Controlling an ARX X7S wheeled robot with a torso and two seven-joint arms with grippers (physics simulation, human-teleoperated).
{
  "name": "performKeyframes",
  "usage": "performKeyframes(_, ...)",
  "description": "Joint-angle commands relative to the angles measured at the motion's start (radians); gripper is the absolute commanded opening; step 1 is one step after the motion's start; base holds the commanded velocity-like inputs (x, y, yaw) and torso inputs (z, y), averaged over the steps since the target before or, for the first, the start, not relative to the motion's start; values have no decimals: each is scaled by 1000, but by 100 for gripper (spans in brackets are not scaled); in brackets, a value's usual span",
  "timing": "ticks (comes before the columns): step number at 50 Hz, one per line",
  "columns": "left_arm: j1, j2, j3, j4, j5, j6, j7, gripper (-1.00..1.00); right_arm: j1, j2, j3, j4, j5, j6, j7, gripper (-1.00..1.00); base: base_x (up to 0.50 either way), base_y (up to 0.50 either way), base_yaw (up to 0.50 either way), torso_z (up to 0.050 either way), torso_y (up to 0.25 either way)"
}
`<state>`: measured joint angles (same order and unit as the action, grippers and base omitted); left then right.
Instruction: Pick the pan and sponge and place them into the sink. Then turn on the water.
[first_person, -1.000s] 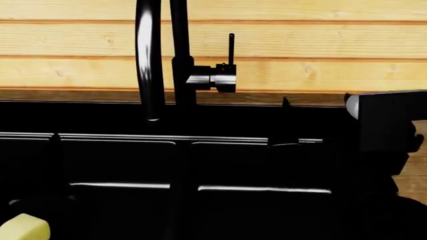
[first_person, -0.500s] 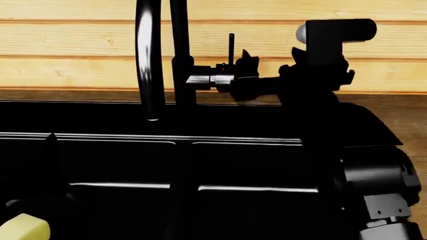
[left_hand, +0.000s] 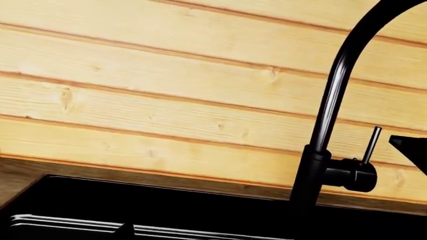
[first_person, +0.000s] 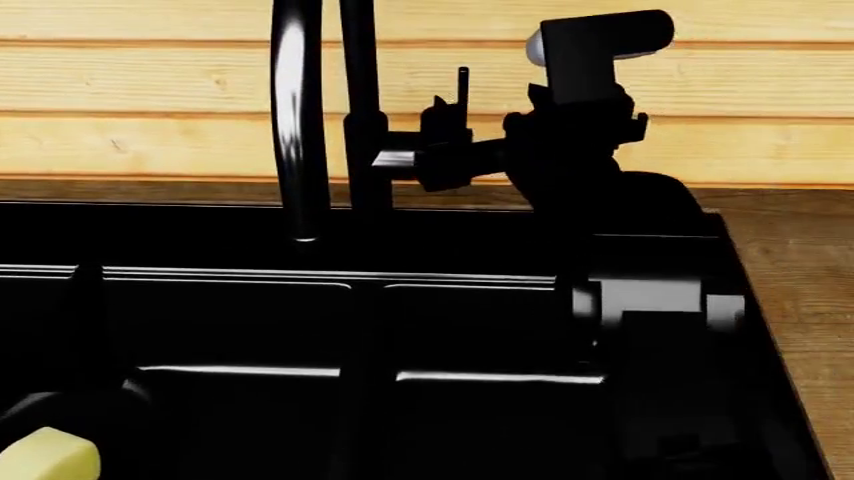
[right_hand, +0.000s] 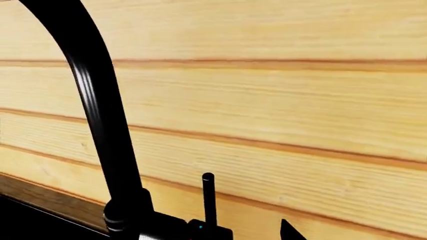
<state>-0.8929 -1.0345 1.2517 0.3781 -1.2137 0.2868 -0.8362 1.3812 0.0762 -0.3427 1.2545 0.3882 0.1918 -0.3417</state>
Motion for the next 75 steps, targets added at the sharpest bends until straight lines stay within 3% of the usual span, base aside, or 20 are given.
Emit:
performKeyframes(1,-7,5,3,4,35,-13,10,100,26,-44,195,54,-190,-72,5,100,0,0,0,0,0)
performKeyframes(6,0,9,4,-3,40,-8,11,100,18,-60,262,54,-256,-204,-51,100,0,0,0,0,0)
performKeyframes(15,12,-4,3,1,46,1,14,100,4,-74,327,54,-278,-144,-69,100,0,0,0,0,0)
performKeyframes(28,-17,14,9,6,73,-53,-1,100,-3,-73,333,54,-298,-210,-18,100,0,0,0,0,0)
performKeyframes(75,-40,-63,-19,82,82,-77,-20,100,35,-75,201,54,-184,-220,16,100,0,0,0,4,-74)
